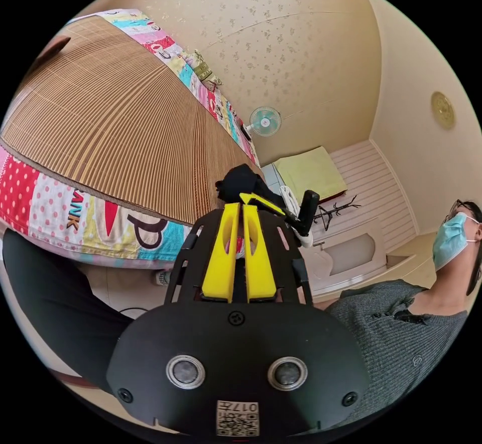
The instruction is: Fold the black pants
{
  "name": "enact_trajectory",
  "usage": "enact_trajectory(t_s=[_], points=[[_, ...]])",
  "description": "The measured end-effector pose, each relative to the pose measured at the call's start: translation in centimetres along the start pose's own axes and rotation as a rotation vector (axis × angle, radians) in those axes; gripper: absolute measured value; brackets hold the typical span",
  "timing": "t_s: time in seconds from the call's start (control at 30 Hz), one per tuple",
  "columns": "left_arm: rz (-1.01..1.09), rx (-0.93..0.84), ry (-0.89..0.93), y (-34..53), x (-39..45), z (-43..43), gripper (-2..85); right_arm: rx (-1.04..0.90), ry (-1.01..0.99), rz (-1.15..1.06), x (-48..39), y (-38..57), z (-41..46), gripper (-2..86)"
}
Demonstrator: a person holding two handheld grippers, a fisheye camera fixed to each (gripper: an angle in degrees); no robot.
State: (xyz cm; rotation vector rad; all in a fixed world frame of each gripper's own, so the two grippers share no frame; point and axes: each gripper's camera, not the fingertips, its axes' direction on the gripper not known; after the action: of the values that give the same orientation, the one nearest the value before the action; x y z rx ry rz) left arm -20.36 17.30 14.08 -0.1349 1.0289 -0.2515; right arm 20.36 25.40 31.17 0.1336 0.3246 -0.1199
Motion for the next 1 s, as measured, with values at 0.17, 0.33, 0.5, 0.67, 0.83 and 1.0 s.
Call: enact_trajectory(t_s=[0.17, 0.33, 0.5, 0.67, 0.83, 1.0], points=[[0.005, -0.065, -0.013, 0.1, -0.4, 2.5, 1.2, 0.147, 0.05, 0.19, 2.2, 5.4, -2.8, 1.7], [0.027, -0.118, -0.008, -0.2, -0.2, 5.8, 4.1, 0.361, 0.279, 0.653, 10.9, 10.0, -8.3, 9.3], [0.046, -0.187, 0.029, -0.1, 0.7, 9.7, 4.2, 0.235, 0.123, 0.657, 17.8, 4.9, -5.3, 8.8], [0.129, -0.184, -0.038, 0.6, 2.8, 11.1, 4.2, 0.375, 0.277, 0.189, 5.9, -3.4, -8.5, 4.0], [0.161, -0.073, -0.114, 1.1, 3.4, 9.7, 6.1, 0.453, 0.005, -0.167, -1.1, -3.8, -6.6, 4.2], [0.227, 0.041, -0.209, 1.0, 4.2, 8.0, 6.5, 0.13, -0.195, -0.1, 1.2, -1.5, -0.7, 2.2]])
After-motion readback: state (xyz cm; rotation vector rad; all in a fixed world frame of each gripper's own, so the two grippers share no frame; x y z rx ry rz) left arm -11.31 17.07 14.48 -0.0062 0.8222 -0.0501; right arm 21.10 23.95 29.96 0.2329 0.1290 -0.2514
